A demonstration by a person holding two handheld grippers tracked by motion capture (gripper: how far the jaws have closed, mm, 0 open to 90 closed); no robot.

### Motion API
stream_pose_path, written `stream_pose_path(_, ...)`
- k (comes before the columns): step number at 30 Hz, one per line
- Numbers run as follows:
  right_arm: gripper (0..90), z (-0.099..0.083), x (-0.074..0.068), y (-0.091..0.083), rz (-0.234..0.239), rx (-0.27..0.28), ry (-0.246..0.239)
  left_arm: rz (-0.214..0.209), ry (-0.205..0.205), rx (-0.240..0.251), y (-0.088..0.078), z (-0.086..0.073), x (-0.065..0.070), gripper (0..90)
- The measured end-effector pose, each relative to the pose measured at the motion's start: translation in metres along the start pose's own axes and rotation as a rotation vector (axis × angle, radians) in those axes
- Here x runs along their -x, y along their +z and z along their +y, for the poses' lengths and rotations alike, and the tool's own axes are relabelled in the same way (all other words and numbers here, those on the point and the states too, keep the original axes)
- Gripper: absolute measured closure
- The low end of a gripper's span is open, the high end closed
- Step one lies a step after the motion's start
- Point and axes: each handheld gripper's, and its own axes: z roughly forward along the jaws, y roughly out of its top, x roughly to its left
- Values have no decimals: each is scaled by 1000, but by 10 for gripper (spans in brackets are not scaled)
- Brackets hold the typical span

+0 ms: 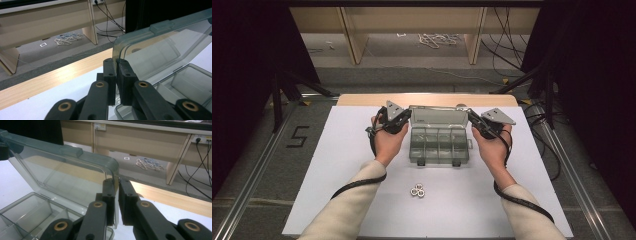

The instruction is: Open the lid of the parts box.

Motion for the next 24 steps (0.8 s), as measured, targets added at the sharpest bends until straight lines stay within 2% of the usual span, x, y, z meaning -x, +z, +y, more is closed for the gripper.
stream_pose_path(2, 842, 0, 0, 0, -4, -9, -1, -2, -2, 1, 1, 0, -1, 854)
stream_pose_path(3, 843, 0, -1, 1, 5, 0, 15, -4, -4, 1, 1, 0, -1, 855)
stream_pose_path(5, 844, 1, 0, 2, -5, 4, 2, -4, -7, 0, 2, 1, -2, 855)
stream_pose_path(14, 847, 1, 2, 6, -9, -3, 14, -7, -28, -12, 5, 4, -4, 855)
stream_pose_path(15, 847, 1, 2, 7, -6, 13, 13, -8, -23, -13, 6, 4, -4, 855)
stream_pose_path(24, 848, 2, 4, 10, -8, -6, 25, -8, -30, -20, 11, 7, -7, 854)
